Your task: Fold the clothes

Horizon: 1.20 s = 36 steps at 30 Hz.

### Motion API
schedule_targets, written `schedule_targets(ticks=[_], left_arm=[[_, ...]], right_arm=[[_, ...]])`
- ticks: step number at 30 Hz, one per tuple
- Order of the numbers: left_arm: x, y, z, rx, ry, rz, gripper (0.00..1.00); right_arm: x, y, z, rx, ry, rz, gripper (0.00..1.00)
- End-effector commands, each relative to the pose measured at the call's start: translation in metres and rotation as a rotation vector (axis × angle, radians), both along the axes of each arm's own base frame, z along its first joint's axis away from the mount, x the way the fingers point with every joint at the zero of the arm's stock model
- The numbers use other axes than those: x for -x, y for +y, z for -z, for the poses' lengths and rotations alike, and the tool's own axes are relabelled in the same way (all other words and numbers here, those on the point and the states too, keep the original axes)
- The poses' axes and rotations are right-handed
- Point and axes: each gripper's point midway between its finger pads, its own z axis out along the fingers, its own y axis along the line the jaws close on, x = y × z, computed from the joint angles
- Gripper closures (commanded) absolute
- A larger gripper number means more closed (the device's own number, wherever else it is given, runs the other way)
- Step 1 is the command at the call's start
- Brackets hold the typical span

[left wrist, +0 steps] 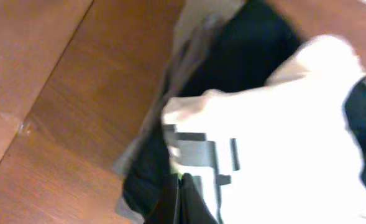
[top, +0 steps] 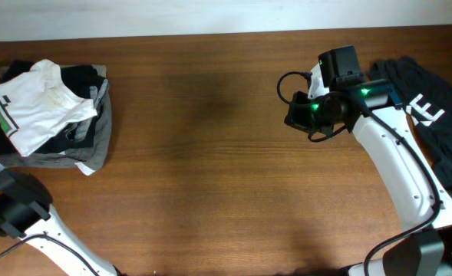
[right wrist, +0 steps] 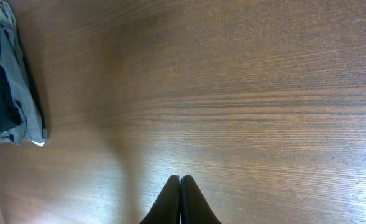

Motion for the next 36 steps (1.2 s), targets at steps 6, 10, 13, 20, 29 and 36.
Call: schedule_targets(ticks=[6,10,13,20,29,36], left_arm=[[0.007,0.032,0.114,-0.046,0.164,0.004,1.00],[-0.007,0.008,0.046,-0.029,0.025,0.048,0.78],[-0.011,-0.070,-0.083,-0.037,-0.227,0.264,0.60],[0.141,-0.335,-0.213,-0.137,-0.260,0.846,0.01],[0.148,-0.363,-0.235,0.007,-0.385,0.804,0.01],[0.148,-0.363,-0.234,0.007,-0.382,0.804,0.01]], right_arm=[[-0.002,-0.004,-0.002,0.004,-0.001,0.018,0.96],[0.003,-0.005,-0.004,0.008,0.008,0.017,0.96],[-0.009,-0.010,-0.048,0.046,-0.153,-0.017,0.96],[0.078,-0.065,-0.230,0.215,-0.657,0.081,0.91],[0.177,-0.082,-0.266,0.182,-0.817,0.108,0.01],[0.174,-0.092,-0.256,0.346,-0.830,0.026,0.01]])
